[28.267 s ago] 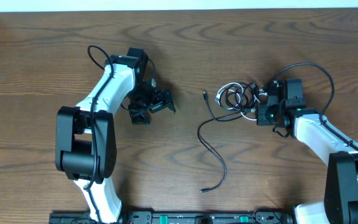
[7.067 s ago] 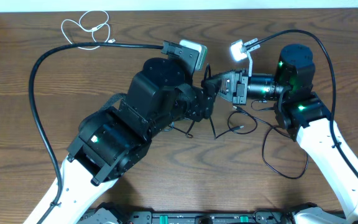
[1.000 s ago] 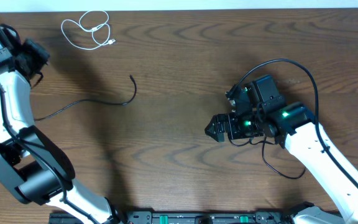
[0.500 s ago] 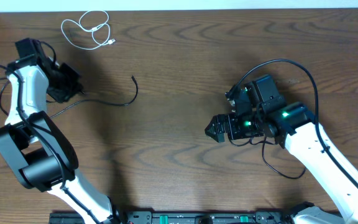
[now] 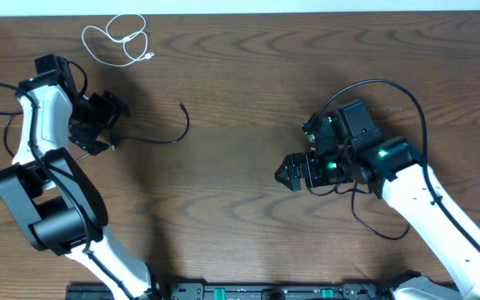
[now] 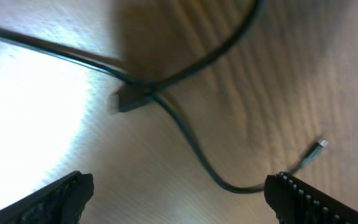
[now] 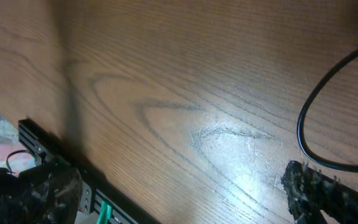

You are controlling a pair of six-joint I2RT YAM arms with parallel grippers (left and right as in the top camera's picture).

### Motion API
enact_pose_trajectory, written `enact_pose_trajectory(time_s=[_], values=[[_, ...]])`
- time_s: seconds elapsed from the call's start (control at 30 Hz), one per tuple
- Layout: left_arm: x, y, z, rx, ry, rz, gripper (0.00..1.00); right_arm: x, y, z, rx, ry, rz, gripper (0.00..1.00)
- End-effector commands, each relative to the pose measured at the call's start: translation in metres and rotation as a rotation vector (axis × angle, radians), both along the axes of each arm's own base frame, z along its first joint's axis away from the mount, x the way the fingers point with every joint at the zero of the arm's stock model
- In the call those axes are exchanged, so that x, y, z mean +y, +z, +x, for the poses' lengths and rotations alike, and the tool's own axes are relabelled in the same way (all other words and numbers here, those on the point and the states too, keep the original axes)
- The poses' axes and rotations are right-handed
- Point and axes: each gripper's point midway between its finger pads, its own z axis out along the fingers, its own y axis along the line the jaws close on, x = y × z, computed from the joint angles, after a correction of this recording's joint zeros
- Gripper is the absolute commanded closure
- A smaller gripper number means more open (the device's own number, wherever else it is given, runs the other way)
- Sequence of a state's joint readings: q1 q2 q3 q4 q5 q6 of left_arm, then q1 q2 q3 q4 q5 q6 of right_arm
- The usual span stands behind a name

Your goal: Untangle cables

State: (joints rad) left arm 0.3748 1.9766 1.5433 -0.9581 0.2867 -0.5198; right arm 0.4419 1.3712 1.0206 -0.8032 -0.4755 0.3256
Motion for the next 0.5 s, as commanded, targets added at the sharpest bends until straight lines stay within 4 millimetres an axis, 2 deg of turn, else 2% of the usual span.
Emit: enact_pose_trajectory(time_s=[0.0,0.07,0.17,0.3,0.47], values=[[0.027,-0.014,-0.024,0.121,0.056,0.152,0.06,0.002,0.005,0.000,-0.031,0.028,0.004,0.01],[0.033,-0.020,-0.034,0.157,0.108,0.171,0.06,0.002,0.005,0.000,-0.031,0.028,0.004,0.01],[0.043,-0.040,-0.047,0.185,0.193,0.156,0.06,0.002,0.005,0.000,-0.030,0.028,0.004,0.01],[0.058,-0.055,-0.038,0.146,0.192,0.177,0.06,0.002,0.005,0.000,-0.030,0.028,0.004,0.01],[0.060,-0.077,-0.035,0.163,0.193,0.171,0.08,0.002,0.005,0.000,-0.032,0.028,0.005,0.01]])
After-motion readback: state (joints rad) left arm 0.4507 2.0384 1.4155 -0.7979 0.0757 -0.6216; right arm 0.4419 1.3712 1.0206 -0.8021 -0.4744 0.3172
